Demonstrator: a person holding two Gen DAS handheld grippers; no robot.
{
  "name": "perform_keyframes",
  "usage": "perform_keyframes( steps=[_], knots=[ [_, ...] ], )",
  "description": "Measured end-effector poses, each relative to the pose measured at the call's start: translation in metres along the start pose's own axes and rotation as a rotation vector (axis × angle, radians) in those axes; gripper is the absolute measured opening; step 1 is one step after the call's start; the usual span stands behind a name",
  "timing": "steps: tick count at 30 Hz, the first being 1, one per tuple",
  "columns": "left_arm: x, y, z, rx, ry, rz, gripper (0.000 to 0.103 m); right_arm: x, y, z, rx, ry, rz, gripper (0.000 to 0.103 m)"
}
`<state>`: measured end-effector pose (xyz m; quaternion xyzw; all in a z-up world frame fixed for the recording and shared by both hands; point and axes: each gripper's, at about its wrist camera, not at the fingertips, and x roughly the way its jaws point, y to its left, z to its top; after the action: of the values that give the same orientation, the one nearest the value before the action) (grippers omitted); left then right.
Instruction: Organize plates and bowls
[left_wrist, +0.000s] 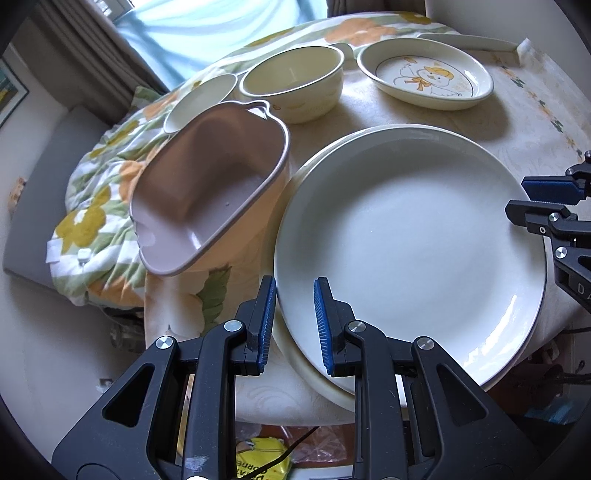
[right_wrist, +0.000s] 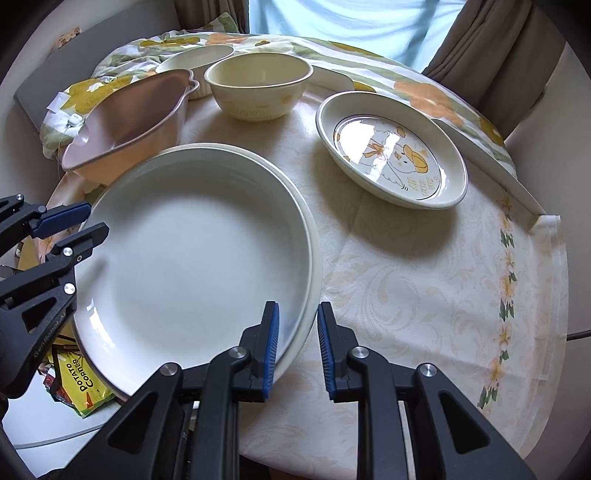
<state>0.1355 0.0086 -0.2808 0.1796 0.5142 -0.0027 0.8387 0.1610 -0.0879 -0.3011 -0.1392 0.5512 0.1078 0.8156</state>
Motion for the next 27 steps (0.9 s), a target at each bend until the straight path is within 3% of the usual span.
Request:
perform_keyframes(
  steps=[12,15,17,18,19,20,21,22,24,27],
  knots=[
    [-0.001,0.009,0.004,-0.067,0.019,-0.042,0.019,0.0,-0.009,0.001,0.066,0.002,0.052,0.019],
    [-0.014,0.016,0.007,-0.113,-0.009,-0.101,0.019,-0.009,-0.018,0.001,0.123,-0.021,0.097,0.019],
    [-0.025,0.02,0.011,-0.14,-0.037,-0.142,0.02,-0.019,-0.027,0.001,0.159,-0.055,0.12,0.033],
    [-0.031,0.021,0.014,-0.149,-0.055,-0.15,0.021,-0.025,-0.033,0.002,0.176,-0.074,0.133,0.057],
    [-0.038,0.022,0.018,-0.16,-0.074,-0.158,0.031,-0.032,-0.039,0.002,0.193,-0.098,0.144,0.077],
    [-0.043,0.023,0.022,-0.168,-0.093,-0.172,0.058,-0.039,-0.045,0.002,0.21,-0.124,0.156,0.081],
    [-0.047,0.026,0.026,-0.177,-0.112,-0.179,0.076,-0.047,-0.053,0.001,0.23,-0.153,0.171,0.082],
    [-0.055,0.028,0.031,-0.192,-0.15,-0.176,0.102,-0.053,-0.059,0.002,0.248,-0.173,0.18,0.082],
    [-0.067,0.03,0.041,-0.202,-0.206,-0.177,0.103,-0.066,-0.072,0.001,0.284,-0.209,0.192,0.083],
    [-0.07,0.033,0.067,-0.21,-0.203,-0.255,0.103,-0.081,-0.097,0.002,0.343,-0.248,0.222,0.098]
  ],
)
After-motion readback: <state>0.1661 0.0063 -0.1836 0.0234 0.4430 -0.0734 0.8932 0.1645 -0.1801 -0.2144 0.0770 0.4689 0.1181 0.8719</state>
